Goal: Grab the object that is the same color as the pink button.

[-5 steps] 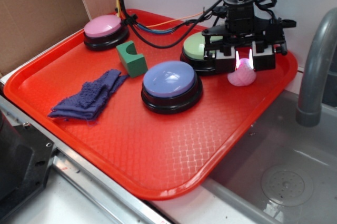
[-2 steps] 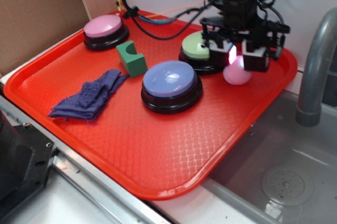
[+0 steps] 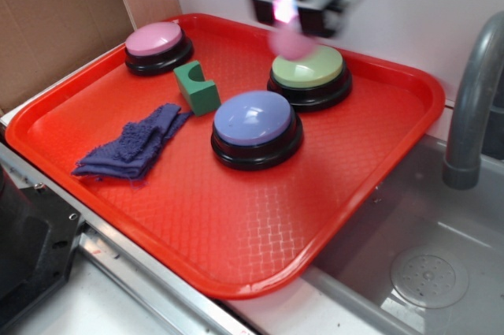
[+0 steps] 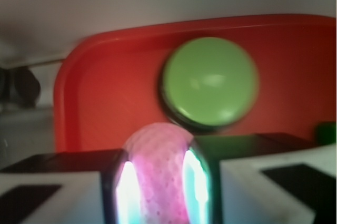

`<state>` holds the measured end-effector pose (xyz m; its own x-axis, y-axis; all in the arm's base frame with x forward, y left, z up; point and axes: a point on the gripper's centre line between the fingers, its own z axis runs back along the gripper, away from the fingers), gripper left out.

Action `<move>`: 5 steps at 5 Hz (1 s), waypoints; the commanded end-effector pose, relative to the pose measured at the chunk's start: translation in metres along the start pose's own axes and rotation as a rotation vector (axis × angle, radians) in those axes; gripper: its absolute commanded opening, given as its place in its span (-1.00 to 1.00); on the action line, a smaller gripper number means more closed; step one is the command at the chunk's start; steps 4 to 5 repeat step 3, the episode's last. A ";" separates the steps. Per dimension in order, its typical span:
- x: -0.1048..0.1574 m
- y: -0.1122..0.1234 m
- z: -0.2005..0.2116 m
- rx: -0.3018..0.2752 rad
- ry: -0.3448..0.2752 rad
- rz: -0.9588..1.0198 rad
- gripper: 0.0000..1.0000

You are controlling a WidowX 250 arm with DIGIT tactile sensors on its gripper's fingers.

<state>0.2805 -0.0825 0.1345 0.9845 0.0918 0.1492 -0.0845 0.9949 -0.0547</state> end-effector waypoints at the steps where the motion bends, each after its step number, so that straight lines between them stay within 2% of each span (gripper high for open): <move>1: -0.038 0.063 0.029 -0.005 0.027 0.016 -1.00; 2: -0.064 0.080 0.026 0.033 0.023 0.123 -1.00; 3: -0.064 0.089 0.027 -0.031 0.101 0.134 -0.26; 5: -0.064 0.089 0.027 -0.031 0.101 0.134 -0.26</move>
